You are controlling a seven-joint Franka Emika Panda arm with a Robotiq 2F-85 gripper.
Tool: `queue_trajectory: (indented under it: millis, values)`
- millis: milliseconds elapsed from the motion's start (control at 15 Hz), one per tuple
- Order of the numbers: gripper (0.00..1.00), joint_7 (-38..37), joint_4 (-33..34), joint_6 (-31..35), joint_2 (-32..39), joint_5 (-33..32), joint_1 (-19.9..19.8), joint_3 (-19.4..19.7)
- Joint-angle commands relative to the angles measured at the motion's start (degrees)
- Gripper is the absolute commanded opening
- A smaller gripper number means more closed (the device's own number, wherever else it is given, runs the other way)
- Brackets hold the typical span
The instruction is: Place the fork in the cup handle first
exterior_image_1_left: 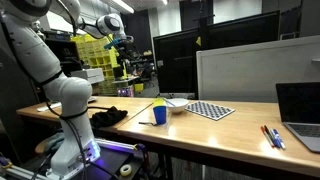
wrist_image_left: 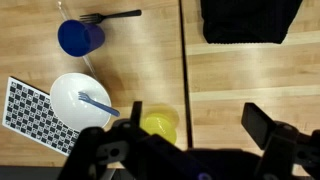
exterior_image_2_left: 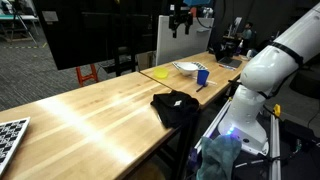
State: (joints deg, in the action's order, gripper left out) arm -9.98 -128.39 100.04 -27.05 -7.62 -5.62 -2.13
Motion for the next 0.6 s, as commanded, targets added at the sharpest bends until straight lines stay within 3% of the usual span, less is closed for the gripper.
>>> queue_trajectory:
  millis: [0, 533]
  values:
    - [1.00, -0.2, 0.1, -0.1, 0.0, -0.3, 0.7, 0.6]
    - [1.00, -2.6, -2.2, 1.5, -1.2, 0.0, 0.5, 0.3]
